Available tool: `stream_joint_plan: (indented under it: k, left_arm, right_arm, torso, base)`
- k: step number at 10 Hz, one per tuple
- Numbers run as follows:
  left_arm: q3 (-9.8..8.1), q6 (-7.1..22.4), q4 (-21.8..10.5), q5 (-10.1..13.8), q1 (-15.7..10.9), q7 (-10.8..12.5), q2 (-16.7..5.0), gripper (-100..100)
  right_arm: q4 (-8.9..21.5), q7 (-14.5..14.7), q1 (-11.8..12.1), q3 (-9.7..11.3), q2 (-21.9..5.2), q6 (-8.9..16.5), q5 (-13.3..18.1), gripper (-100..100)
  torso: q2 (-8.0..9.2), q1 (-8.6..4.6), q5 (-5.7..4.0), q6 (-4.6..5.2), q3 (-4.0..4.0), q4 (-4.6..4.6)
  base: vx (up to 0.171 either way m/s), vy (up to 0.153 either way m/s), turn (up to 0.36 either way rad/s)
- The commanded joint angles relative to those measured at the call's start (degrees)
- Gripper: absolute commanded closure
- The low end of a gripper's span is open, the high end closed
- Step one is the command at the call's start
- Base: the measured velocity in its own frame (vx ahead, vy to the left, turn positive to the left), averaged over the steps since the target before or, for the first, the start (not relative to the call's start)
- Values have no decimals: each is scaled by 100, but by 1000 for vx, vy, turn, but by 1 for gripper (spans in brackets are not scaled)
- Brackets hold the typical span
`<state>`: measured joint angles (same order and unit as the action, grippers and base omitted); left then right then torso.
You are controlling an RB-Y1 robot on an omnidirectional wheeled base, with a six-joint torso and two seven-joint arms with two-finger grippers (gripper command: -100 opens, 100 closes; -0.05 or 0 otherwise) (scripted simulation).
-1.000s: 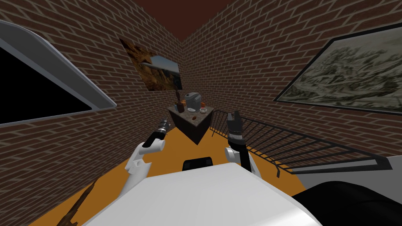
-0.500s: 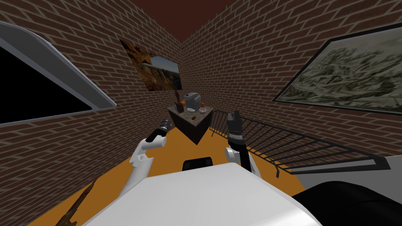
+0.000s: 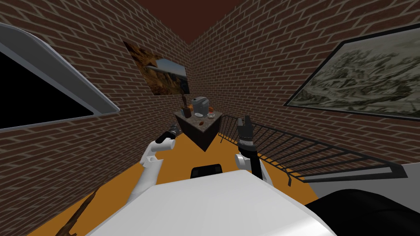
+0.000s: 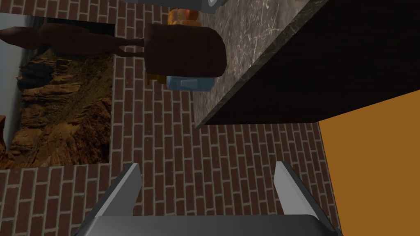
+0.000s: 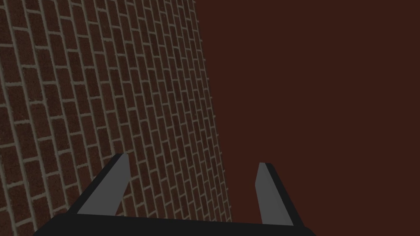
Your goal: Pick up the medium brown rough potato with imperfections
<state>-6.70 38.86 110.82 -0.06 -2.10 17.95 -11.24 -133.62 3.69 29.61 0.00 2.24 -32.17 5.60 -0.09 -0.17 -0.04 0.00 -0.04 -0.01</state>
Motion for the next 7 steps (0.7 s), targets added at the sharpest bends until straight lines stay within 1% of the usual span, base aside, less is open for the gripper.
stream_joint_plan:
  k: [1, 2, 3, 4, 5, 6, 7]
  left_arm:
    - [-19, 286, -132, 66, -278, 160, -1, -100]
    - [-19, 465, -132, 66, -278, 160, -1, -100]
    - [-19, 520, -132, 66, -278, 160, -1, -100]
    - [-33, 738, -263, 125, -520, 302, 10, -100]
    - [-33, 878, -263, 125, -520, 302, 10, -100]
    - [-47, 1074, -394, 188, -760, 446, 27, -100]
    - [-47, 1227, -394, 188, -760, 446, 27, -100]
  right_arm:
    - [0, 0, 0, 0, 0, 0, 0, 0]
    - [0, 0, 0, 0, 0, 0, 0, 0]
    - [0, 0, 0, 0, 0, 0, 0, 0]
    - [0, 0, 0, 0, 0, 0, 0, 0]
    - [0, 0, 0, 0, 0, 0, 0, 0]
    - [0, 0, 0, 0, 0, 0, 0, 0]
    - [0, 0, 0, 0, 0, 0, 0, 0]
  torso:
    - [0, 0, 0, 0, 0, 0]
    - [-5, -5, -1, 1, -3, -1]
    - [-6, -5, -1, 0, -4, -2]
    - [-2, 5, 1, -1, -1, -1]
    - [-5, 3, 1, 1, -3, -1]
    - [-6, 2, 1, -1, -4, -2]
    - [-13, -5, -1, 1, -7, -2]
  base:
    - [30, -50, -9]
    - [34, -52, -6]
    - [18, -21, 5]
    - [28, -28, -12]
    - [34, -34, -12]
    - [50, -53, -14]
    - [49, -46, -7]
